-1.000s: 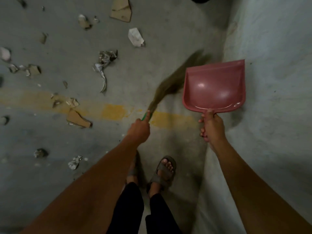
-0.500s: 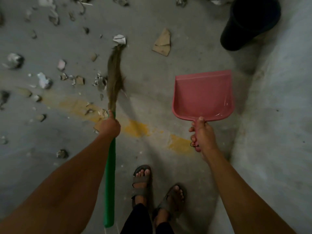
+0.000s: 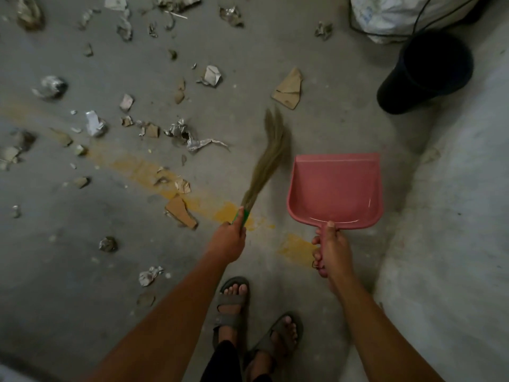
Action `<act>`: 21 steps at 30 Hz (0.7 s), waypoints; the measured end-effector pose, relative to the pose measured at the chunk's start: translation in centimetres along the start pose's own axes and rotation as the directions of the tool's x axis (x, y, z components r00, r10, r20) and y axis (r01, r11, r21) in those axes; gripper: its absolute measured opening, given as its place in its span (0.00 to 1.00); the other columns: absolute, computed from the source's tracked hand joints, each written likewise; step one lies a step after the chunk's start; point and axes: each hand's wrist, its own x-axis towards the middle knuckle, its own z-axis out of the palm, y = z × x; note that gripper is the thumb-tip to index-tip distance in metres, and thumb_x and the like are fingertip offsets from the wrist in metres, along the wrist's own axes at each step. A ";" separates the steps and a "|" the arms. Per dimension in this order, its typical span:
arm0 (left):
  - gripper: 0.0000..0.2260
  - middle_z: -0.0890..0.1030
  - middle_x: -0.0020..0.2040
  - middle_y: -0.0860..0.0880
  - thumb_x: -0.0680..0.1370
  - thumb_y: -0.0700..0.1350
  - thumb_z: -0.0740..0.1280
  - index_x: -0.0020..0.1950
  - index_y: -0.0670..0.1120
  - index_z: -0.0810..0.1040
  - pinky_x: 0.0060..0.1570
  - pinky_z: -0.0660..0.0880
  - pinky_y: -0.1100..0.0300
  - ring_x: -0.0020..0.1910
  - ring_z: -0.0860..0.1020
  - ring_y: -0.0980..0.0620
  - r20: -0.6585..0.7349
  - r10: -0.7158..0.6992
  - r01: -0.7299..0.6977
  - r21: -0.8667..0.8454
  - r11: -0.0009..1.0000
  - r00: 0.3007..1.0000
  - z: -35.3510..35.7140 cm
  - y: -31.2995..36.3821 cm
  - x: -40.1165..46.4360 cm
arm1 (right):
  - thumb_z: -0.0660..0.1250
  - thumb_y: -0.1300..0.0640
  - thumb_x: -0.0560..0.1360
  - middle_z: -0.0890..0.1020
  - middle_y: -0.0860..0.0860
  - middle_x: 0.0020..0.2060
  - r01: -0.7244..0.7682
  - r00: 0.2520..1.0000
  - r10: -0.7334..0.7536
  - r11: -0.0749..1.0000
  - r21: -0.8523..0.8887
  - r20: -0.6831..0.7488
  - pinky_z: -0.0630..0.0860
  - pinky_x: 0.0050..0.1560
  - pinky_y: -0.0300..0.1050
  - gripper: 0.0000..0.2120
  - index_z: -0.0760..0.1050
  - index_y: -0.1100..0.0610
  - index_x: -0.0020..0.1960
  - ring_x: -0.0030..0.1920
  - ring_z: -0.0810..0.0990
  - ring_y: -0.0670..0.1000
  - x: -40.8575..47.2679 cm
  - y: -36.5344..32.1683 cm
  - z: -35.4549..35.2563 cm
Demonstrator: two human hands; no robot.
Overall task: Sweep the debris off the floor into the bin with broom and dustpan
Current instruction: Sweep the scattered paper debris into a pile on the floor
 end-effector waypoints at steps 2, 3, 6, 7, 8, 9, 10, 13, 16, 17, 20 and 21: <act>0.30 0.81 0.55 0.36 0.88 0.51 0.55 0.87 0.53 0.45 0.52 0.80 0.45 0.50 0.80 0.38 0.031 -0.078 0.077 0.021 0.997 0.996 -1.1 -1.6 1.7 | 0.55 0.39 0.87 0.79 0.52 0.38 0.015 1.000 -0.015 1.000 -0.005 0.000 0.62 0.22 0.35 0.24 0.77 0.58 0.55 0.23 0.69 0.46 0.0 -0.2 0.1; 0.30 0.81 0.55 0.36 0.88 0.51 0.55 0.87 0.53 0.45 0.54 0.81 0.44 0.50 0.81 0.38 0.017 -0.133 0.133 0.019 0.991 0.991 -1.8 -2.7 2.4 | 0.56 0.38 0.87 0.79 0.51 0.38 0.020 1.000 -0.020 1.000 -0.008 0.001 0.62 0.23 0.35 0.24 0.77 0.58 0.55 0.23 0.69 0.47 0.1 -0.4 0.2; 0.29 0.81 0.54 0.38 0.88 0.49 0.56 0.87 0.53 0.47 0.54 0.83 0.44 0.50 0.82 0.39 -0.063 -0.237 0.235 -0.047 0.971 0.969 -5.3 -5.1 3.1 | 0.56 0.39 0.87 0.79 0.52 0.37 0.023 1.000 -0.023 1.000 -0.013 0.004 0.62 0.22 0.35 0.24 0.77 0.58 0.53 0.23 0.69 0.47 0.1 -1.1 0.8; 0.29 0.81 0.54 0.39 0.88 0.49 0.56 0.87 0.53 0.49 0.53 0.83 0.44 0.50 0.83 0.40 -0.086 -0.263 0.256 -0.085 0.963 0.961 -6.3 -5.9 3.2 | 0.55 0.39 0.87 0.79 0.52 0.38 0.025 1.000 -0.025 1.000 -0.008 0.005 0.61 0.21 0.35 0.23 0.77 0.58 0.54 0.23 0.69 0.47 0.0 -1.5 1.1; 0.29 0.80 0.54 0.40 0.87 0.49 0.57 0.87 0.52 0.50 0.53 0.84 0.43 0.49 0.83 0.40 -0.106 -0.285 0.272 -0.120 0.955 0.953 -7.5 -6.3 2.9 | 0.55 0.39 0.87 0.79 0.52 0.38 0.028 1.000 -0.028 1.000 0.001 0.006 0.61 0.21 0.35 0.23 0.77 0.58 0.54 0.23 0.69 0.47 0.0 -1.8 1.3; 0.29 0.80 0.55 0.39 0.87 0.49 0.58 0.87 0.52 0.50 0.53 0.84 0.43 0.49 0.83 0.40 -0.126 -0.295 0.277 -0.144 0.950 0.947 -8.4 -6.7 2.6 | 0.55 0.40 0.87 0.79 0.52 0.39 0.029 1.000 -0.029 1.000 0.011 0.006 0.61 0.20 0.35 0.23 0.77 0.58 0.55 0.23 0.69 0.47 -0.1 -2.2 1.5; 0.29 0.81 0.55 0.38 0.87 0.50 0.58 0.87 0.52 0.50 0.53 0.83 0.43 0.49 0.82 0.40 -0.145 -0.293 0.272 -0.149 0.951 0.945 -9.3 -6.8 2.3 | 0.55 0.40 0.87 0.79 0.52 0.39 0.030 1.000 -0.030 0.999 0.021 0.005 0.60 0.20 0.35 0.23 0.77 0.58 0.56 0.23 0.69 0.46 -0.2 -2.7 1.6; 0.29 0.81 0.46 0.43 0.87 0.50 0.58 0.87 0.54 0.50 0.48 0.83 0.46 0.41 0.81 0.46 -0.201 -0.243 0.203 -0.199 0.959 0.949 -10.9 -4.5 0.1 | 0.55 0.41 0.88 0.78 0.52 0.38 0.024 1.000 -0.024 0.998 0.057 -0.010 0.59 0.20 0.34 0.22 0.76 0.58 0.55 0.21 0.68 0.45 -0.8 -4.3 1.7; 0.30 0.77 0.40 0.49 0.88 0.50 0.58 0.87 0.54 0.48 0.39 0.76 0.54 0.37 0.76 0.54 -0.208 -0.127 0.080 -0.222 0.972 0.970 -11.5 0.3 -2.0 | 0.54 0.40 0.87 0.78 0.52 0.38 0.020 1.000 -0.018 0.996 0.082 -0.024 0.60 0.22 0.34 0.22 0.75 0.57 0.53 0.21 0.68 0.46 -1.4 -6.0 1.0; 0.30 0.77 0.41 0.49 0.88 0.50 0.58 0.87 0.55 0.47 0.39 0.74 0.54 0.38 0.76 0.53 -0.200 -0.076 0.033 -0.212 0.977 0.977 -11.3 1.9 -2.3 | 0.54 0.39 0.87 0.78 0.52 0.38 0.022 0.999 -0.019 0.996 0.088 -0.034 0.60 0.23 0.34 0.22 0.75 0.56 0.52 0.21 0.68 0.46 -1.5 -6.5 0.5; 0.31 0.79 0.47 0.44 0.87 0.51 0.59 0.87 0.56 0.48 0.43 0.73 0.52 0.42 0.78 0.46 -0.162 0.088 -0.117 -0.177 0.977 0.983 -10.1 7.4 -1.9 | 0.53 0.38 0.87 0.76 0.54 0.34 0.028 0.996 -0.018 0.993 0.119 -0.086 0.60 0.22 0.34 0.25 0.75 0.58 0.50 0.22 0.68 0.48 -1.4 -8.6 -1.8; 0.31 0.79 0.48 0.42 0.87 0.51 0.59 0.87 0.55 0.49 0.44 0.73 0.52 0.44 0.78 0.43 -0.136 0.149 -0.170 -0.153 0.973 0.979 -9.6 9.5 -1.3 | 0.53 0.38 0.87 0.75 0.54 0.32 0.030 0.994 -0.015 0.990 0.134 -0.108 0.60 0.22 0.34 0.26 0.75 0.58 0.50 0.22 0.67 0.49 -1.1 -9.2 -2.7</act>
